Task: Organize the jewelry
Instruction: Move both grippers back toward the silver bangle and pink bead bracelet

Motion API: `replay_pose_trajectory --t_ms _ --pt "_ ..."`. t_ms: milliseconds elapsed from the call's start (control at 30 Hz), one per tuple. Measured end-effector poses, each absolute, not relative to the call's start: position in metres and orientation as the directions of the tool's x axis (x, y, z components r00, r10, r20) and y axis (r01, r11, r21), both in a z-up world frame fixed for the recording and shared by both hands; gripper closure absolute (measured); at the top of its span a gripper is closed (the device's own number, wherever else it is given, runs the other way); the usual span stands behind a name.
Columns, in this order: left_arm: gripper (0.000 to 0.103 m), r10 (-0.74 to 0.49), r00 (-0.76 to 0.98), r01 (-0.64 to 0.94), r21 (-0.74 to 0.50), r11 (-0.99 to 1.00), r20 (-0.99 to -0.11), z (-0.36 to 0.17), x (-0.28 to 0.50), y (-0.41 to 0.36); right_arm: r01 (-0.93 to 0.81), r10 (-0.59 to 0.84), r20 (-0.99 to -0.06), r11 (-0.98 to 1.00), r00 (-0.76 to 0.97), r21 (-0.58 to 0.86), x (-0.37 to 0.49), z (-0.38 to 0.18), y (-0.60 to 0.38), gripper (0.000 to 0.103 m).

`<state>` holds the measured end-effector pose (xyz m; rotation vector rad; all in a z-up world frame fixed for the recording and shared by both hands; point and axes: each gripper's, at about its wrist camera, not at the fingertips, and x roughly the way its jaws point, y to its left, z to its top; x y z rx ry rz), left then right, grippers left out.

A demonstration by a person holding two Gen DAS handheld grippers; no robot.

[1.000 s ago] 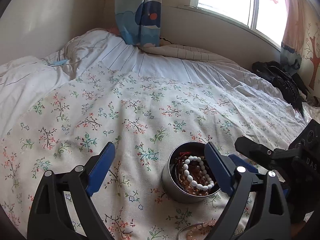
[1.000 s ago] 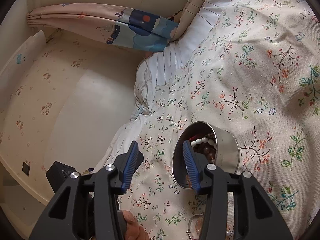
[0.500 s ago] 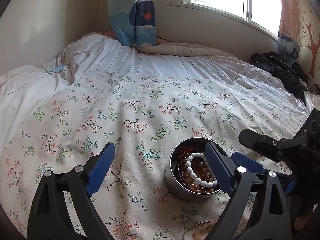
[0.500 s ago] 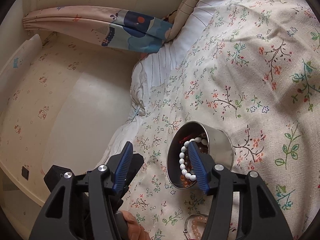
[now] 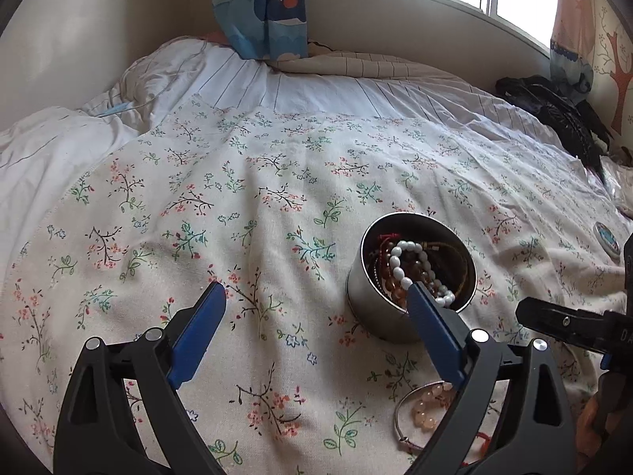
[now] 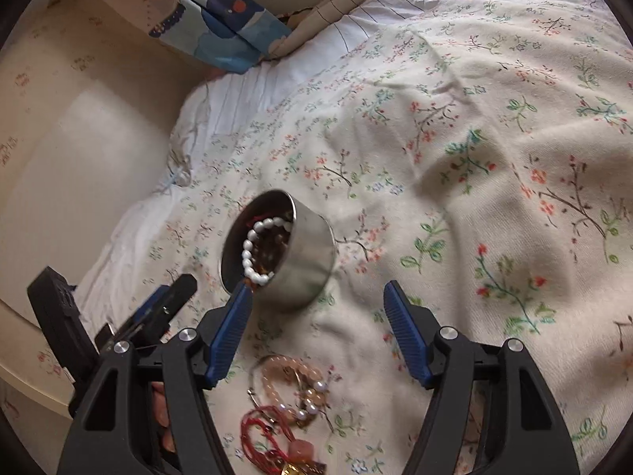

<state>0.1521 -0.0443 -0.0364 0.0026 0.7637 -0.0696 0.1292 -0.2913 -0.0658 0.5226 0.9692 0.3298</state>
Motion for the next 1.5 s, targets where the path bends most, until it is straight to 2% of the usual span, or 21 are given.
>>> replay_pose_trajectory --t_ms 200,433,467,533,633,733,1033,1100,1167,1267,1367,1433,1500 --pt "0.012 -0.022 0.708 0.081 0.05 0.995 -0.706 -0.041 0.134 -0.049 -0.121 0.302 -0.816 0.953 0.492 0.279 0.103 -0.078 -0.26 0.036" --pt "0.011 0.013 0.683 0.069 0.082 0.994 -0.73 -0.048 0.126 -0.045 -0.182 0.089 -0.852 0.983 0.516 -0.007 0.112 -0.089 -0.223 0.035" --pt "0.011 0.019 0.678 0.067 0.087 0.994 -0.735 -0.049 0.127 -0.045 -0.183 0.063 -0.85 0.982 0.523 -0.04 0.112 -0.09 -0.221 0.032" --pt "0.011 0.026 0.668 0.067 0.096 0.993 -0.743 -0.052 0.128 -0.044 -0.144 -0.007 -0.841 0.985 0.54 -0.1 0.112 -0.089 -0.223 0.024" --pt "0.011 0.043 0.647 0.085 0.127 0.988 -0.761 -0.058 0.13 -0.049 -0.034 -0.11 -0.825 0.987 0.554 -0.154 0.112 -0.086 -0.244 0.023" --pt "0.011 0.055 0.641 0.116 0.167 0.979 -0.766 -0.063 0.129 -0.058 0.027 -0.119 -0.834 0.992 0.539 -0.124 0.114 -0.085 -0.263 0.023" --pt "0.011 0.094 0.663 0.221 0.314 0.923 -0.743 -0.075 0.132 -0.099 0.021 -0.121 -0.846 0.991 0.519 -0.129 0.116 -0.087 -0.262 0.023" --pt "0.012 0.149 0.656 0.224 0.38 0.898 -0.74 -0.082 0.134 -0.104 0.044 -0.117 -0.851 0.993 0.512 -0.11 0.116 -0.087 -0.268 0.023" --pt "0.013 0.234 0.673 0.146 0.436 0.888 -0.702 -0.08 0.136 -0.094 0.059 -0.132 -0.847 0.991 0.515 -0.118 0.114 -0.086 -0.27 0.023" --pt "0.016 0.201 0.642 0.082 0.327 0.941 -0.74 -0.071 0.14 -0.064 0.045 -0.132 -0.842 0.991 0.523 -0.128 0.112 -0.084 -0.267 0.023" --pt "0.017 0.06 0.705 0.122 0.204 0.971 -0.706 -0.05 0.13 -0.059 0.041 -0.13 -0.846 0.991 0.517 -0.128 0.113 -0.086 -0.266 0.023" --pt "0.017 -0.017 0.692 0.211 0.18 0.961 -0.721 -0.053 0.13 -0.077 0.041 -0.127 -0.847 0.992 0.516 -0.123 0.113 -0.086 -0.267 0.023" --pt "0.016 -0.02 0.654 0.293 0.229 0.928 -0.756 -0.068 0.133 -0.101 0.042 -0.124 -0.848 0.992 0.515 -0.12 0.113 -0.086 -0.268 0.022"
